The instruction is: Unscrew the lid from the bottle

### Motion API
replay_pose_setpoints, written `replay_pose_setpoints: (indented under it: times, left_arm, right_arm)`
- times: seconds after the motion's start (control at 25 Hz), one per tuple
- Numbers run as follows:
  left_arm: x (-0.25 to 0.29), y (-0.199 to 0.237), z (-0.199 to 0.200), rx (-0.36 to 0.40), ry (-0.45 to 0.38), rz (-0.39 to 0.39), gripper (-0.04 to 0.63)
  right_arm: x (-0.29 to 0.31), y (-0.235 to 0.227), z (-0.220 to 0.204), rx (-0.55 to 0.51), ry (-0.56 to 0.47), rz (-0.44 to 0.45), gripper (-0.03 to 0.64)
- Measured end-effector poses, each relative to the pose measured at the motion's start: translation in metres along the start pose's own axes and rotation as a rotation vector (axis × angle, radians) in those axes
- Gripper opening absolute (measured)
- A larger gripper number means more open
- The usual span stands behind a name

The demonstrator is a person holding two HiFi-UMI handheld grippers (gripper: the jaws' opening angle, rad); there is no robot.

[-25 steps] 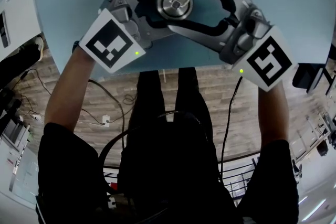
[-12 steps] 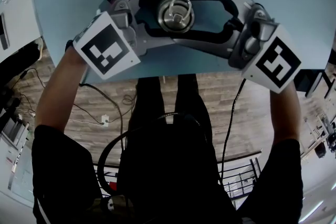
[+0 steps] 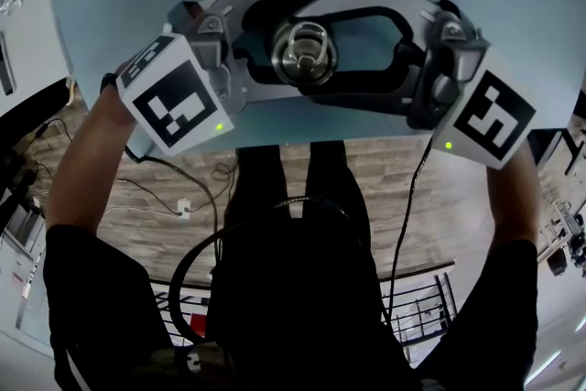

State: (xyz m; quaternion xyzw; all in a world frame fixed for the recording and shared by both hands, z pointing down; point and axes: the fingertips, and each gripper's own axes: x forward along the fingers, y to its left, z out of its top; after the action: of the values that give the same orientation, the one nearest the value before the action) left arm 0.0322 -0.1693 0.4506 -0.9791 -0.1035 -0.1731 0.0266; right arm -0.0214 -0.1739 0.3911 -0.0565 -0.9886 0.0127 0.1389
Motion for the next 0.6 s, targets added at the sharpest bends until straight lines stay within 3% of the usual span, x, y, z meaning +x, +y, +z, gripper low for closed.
replay_pose_setpoints:
  times: [0.36,0.6]
  left_arm:
    - [-0.009,-0.02,0.001,0.065,0.046,-0.133,0.379]
    - [-0.005,-0.005,-0.008,0.067,0.066,-0.156,0.379]
  right_arm:
    - [0.011,0.013,0.008,0.006,0.028,0.164,0.252]
    - [0.009,-0.002,0.001,0.02,0.023,0.208,0.258]
